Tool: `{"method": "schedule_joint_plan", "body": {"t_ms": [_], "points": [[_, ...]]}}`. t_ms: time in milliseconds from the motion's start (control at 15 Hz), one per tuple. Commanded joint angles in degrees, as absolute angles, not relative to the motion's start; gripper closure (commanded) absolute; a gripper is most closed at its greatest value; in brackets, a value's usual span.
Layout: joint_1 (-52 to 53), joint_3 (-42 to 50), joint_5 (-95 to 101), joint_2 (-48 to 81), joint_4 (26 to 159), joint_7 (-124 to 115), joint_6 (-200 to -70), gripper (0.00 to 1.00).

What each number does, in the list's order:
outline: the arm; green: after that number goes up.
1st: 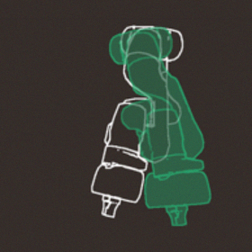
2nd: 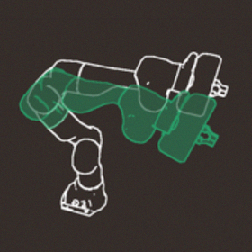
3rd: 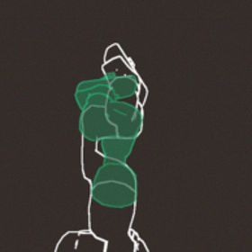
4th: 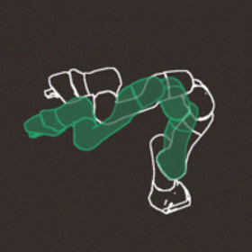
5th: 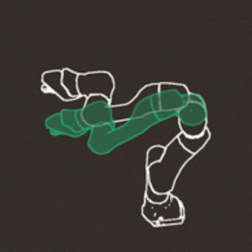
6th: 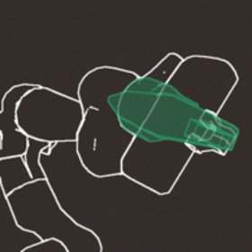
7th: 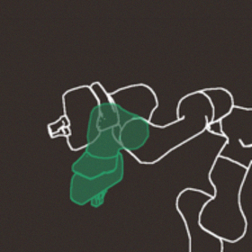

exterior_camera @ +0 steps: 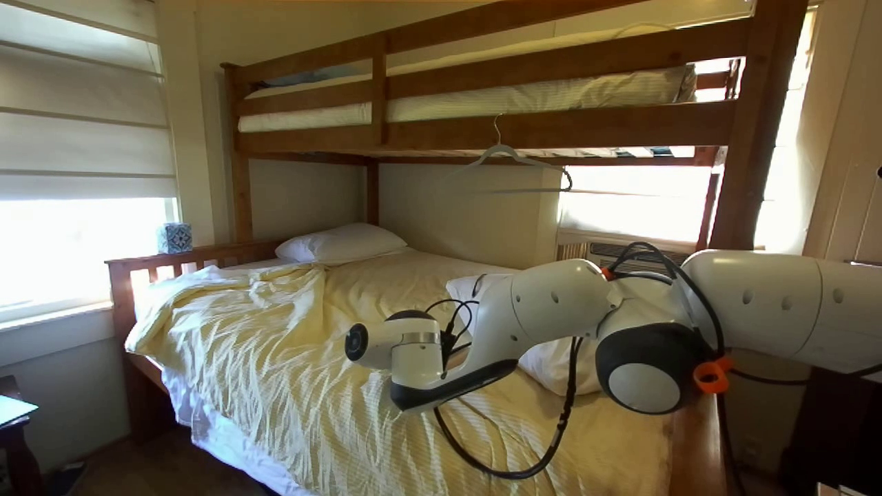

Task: Put the book on the pillow in front.

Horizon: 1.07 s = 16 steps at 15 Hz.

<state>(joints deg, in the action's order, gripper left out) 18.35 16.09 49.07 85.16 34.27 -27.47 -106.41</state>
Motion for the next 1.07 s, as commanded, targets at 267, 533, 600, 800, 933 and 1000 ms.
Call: {"method": "schedule_joint_plan", "body": {"t_ms": [267,533,600,800,933,1000], "points": [[17.5,15.09,47.8,85.17,33.91,-28.18,-104.4,0.66],[17.79,15.17,48.2,85.11,33.23,-29.4,-105.21,0.92],[17.97,15.46,48.44,85.09,32.93,-30.4,-105.32,0.94],[20.31,18.49,51.5,84.1,32.15,-36.36,-105.63,0.93],[22.59,20.41,52.41,82.68,32.22,-38.66,-104.41,0.94],[23.83,21.33,52.54,81.88,32.37,-40.07,-103.62,0.94]]}}
